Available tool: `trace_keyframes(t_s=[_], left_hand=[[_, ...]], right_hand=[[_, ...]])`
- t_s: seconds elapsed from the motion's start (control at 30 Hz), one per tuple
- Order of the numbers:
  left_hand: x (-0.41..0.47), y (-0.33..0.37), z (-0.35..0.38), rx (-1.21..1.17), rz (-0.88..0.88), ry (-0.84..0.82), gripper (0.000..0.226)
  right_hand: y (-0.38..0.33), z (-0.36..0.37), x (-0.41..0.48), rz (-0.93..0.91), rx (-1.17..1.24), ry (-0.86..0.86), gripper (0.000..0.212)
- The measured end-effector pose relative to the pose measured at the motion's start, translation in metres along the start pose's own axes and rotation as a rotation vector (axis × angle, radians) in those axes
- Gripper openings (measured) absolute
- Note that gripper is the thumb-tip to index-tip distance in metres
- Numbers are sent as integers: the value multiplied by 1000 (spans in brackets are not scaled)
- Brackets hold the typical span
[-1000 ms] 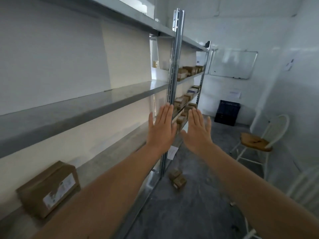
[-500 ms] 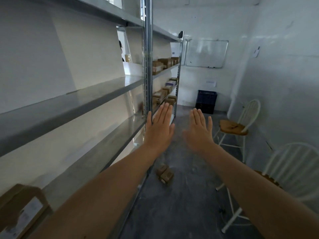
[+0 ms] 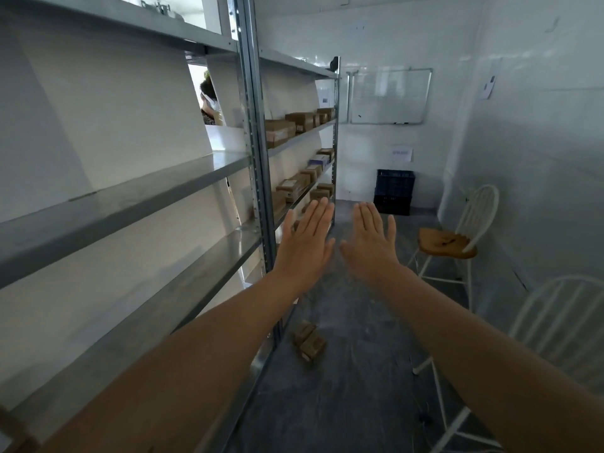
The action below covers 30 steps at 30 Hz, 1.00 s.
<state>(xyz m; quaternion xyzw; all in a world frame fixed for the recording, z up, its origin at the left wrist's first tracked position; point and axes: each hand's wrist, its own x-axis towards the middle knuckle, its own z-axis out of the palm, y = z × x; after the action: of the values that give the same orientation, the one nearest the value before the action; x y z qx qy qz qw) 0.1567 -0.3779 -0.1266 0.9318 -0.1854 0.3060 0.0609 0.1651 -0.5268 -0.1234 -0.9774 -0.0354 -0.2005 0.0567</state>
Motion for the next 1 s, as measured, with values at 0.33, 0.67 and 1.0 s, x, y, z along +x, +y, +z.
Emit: trace_keyframes(t_s=[0.33, 0.67, 1.0], left_hand=[[63, 66, 66, 12, -18, -56, 61], [95, 110, 120, -52, 26, -128, 62], [121, 94, 163, -127, 107, -161, 62]], right_hand=[[101, 39, 22, -10, 13, -43, 76], [163, 56, 34, 105, 5, -94, 75], [181, 71, 60, 206, -74, -125, 75]])
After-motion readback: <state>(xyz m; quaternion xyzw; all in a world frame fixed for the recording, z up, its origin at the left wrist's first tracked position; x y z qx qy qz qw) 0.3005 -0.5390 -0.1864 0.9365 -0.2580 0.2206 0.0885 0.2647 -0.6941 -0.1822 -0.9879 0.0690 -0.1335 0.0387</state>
